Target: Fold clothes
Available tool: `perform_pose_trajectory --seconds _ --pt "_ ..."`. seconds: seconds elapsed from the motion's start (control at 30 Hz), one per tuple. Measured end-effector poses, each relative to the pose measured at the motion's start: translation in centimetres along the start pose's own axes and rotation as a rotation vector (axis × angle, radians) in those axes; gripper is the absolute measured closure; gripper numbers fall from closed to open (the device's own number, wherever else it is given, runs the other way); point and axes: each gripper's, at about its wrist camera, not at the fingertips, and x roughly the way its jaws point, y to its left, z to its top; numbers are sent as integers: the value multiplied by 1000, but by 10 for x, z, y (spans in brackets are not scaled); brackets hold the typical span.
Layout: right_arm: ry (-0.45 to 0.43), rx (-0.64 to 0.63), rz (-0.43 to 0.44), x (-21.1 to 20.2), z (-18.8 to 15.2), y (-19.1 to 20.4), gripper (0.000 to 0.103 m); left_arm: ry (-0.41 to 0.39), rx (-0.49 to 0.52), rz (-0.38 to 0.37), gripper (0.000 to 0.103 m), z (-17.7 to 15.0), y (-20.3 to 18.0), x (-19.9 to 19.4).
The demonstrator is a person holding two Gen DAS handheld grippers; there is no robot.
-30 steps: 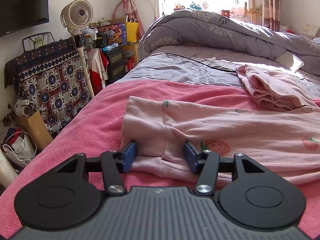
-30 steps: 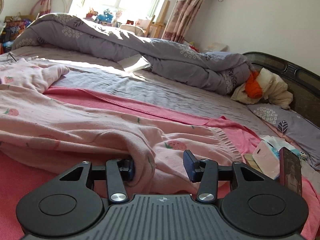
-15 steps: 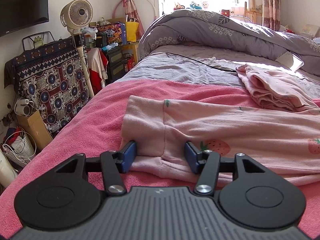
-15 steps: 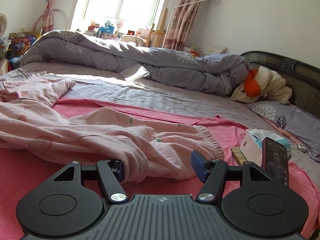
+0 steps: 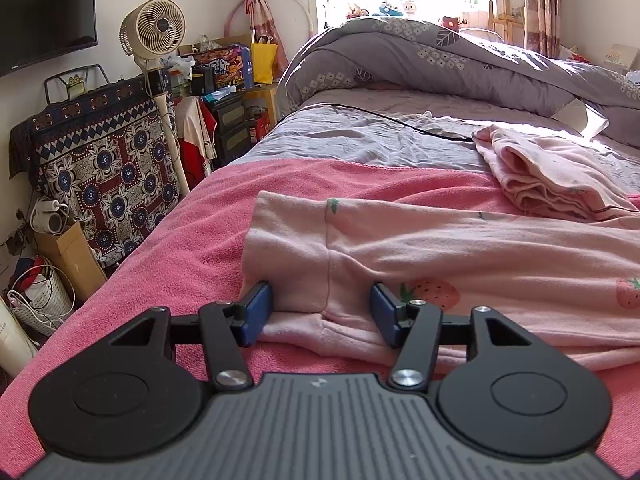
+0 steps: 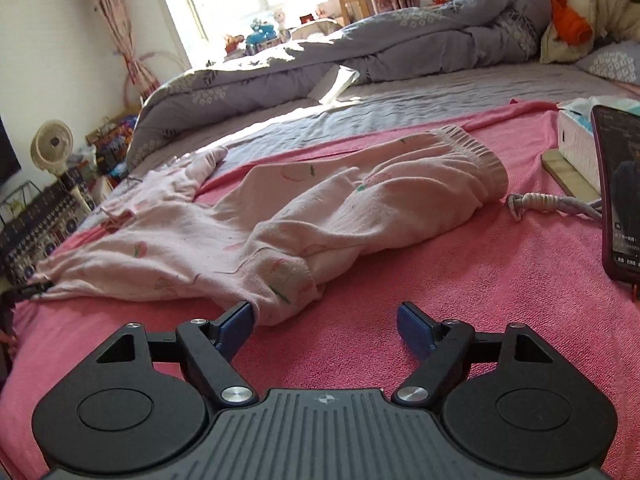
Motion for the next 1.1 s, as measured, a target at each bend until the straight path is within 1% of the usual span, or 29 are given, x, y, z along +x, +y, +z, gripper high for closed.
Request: perform_pose_trajectory --seconds 0.03,0.1,0.2,0.23,0.27,0.3,0.37,0.4,0.43,0.47,0.53,0.57,0.6,0.7,0.8,0.83,0.9,1.07,1.1 --pt "-22 45 21 -3 4 -9 23 0 1 0 43 0 0 0" --pt "-82 138 38 -8 15 -27 16 0 2 1 43 0 -1 0" --pt "-166 232 27 -8 35 -46 17 0 8 7 43 0 -1 0" --pt "-190 230 29 -6 41 -44 18 1 12 10 43 0 -2 0" --pt "-212 203 37 -2 47 -38 27 1 15 12 43 0 -2 1" --pt "-230 156 39 2 52 -27 39 2 15 12 43 0 -2 1" --pt "-238 -30 -23 21 54 12 45 2 12 11 43 0 -2 1" --pt "-221 -130 -51 32 51 33 45 2 10 9 43 0 -1 0" --pt "-189 -229 -69 45 45 53 47 1 8 8 43 0 -1 0" --pt "-140 -305 -84 59 36 67 48 1 6 7 43 0 -1 0" --pt "-12 -415 -109 91 13 86 48 0 4 5 43 0 -1 0" --pt "21 -445 -121 100 5 92 45 -2 5 6 42 0 -1 -1" --pt "29 -453 -132 104 -1 94 45 -3 8 9 42 0 -2 -1" --pt "57 -419 -124 105 1 92 44 -6 -3 -4 40 0 0 -1" --pt "43 -410 -129 96 3 102 44 -12 -30 -32 35 0 5 -2" --pt "28 -406 -110 92 5 110 44 -13 -38 -40 35 0 6 -2" --pt "-6 -418 -46 91 10 137 44 -14 -44 -49 33 0 7 -3" --pt "-7 -597 50 135 5 243 45 -19 -54 -64 31 0 9 -4" --pt "6 -624 52 149 3 261 45 -21 -65 -72 31 0 11 -4"
